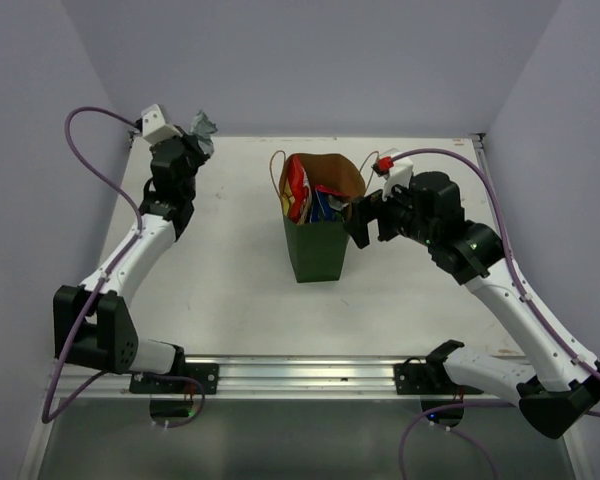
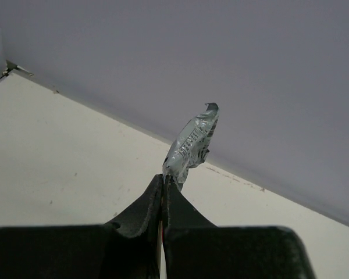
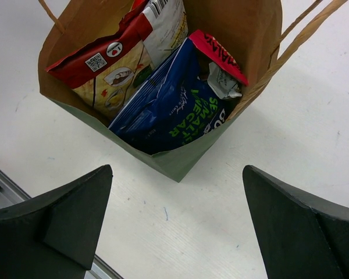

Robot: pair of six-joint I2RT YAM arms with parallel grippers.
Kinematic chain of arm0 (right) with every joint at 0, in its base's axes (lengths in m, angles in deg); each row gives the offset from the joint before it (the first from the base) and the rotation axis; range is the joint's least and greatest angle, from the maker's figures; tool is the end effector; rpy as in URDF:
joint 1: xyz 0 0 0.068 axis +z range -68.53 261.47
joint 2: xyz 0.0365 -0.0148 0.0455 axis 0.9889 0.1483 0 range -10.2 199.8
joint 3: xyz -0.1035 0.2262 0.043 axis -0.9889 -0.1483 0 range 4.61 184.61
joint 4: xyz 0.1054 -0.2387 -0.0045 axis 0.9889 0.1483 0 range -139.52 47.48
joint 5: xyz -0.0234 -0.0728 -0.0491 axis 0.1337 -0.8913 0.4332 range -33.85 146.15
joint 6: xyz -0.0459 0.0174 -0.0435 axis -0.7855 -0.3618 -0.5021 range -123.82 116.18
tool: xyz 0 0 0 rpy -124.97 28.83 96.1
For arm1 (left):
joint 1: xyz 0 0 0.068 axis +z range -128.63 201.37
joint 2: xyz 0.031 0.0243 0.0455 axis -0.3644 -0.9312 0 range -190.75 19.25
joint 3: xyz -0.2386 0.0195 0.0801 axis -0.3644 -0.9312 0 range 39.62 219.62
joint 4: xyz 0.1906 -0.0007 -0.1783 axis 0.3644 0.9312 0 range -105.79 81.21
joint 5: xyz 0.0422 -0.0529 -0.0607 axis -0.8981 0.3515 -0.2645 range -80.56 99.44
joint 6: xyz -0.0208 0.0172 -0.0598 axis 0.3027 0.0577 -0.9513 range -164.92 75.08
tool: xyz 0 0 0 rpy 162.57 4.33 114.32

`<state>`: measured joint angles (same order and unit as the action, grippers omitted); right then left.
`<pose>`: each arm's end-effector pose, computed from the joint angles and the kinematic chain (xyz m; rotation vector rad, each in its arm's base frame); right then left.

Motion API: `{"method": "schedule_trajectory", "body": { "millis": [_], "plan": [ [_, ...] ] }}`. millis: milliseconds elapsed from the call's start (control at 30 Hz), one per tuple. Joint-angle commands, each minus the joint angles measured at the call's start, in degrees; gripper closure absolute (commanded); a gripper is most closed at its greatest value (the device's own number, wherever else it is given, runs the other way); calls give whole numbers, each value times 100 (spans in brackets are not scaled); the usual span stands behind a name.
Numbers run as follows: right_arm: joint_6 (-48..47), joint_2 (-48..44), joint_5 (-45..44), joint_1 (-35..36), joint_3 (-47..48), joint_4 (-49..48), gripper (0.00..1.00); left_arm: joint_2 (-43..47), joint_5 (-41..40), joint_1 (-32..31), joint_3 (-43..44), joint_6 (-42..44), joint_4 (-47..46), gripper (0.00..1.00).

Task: Place the snacks into the paper bag
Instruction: Pick up the snack from the center of the board, then place the snack in the paper bag.

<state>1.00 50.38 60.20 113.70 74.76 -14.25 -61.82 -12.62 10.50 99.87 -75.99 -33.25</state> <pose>0.2051 0.1337 0.3705 -0.5302 1.9818 0.4785 0.3511 -0.0477 0.3153 -0.5715 1.5276 -0.2494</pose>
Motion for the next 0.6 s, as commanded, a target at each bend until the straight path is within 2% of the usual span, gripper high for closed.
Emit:
{"method": "schedule_trajectory", "body": {
  "millis": [0,367,567],
  "plan": [
    [-122,-46,131,-6,78,-222,2,399,324,50,592,759,820,100],
    [-130,-143,201,-6,16,-240,2,1050,1468,42,1726,1498,1649,100],
    [-130,-169,245,-6,-10,-266,1,1190,2530,15,2280,1841,2000,100]
  ]
}}
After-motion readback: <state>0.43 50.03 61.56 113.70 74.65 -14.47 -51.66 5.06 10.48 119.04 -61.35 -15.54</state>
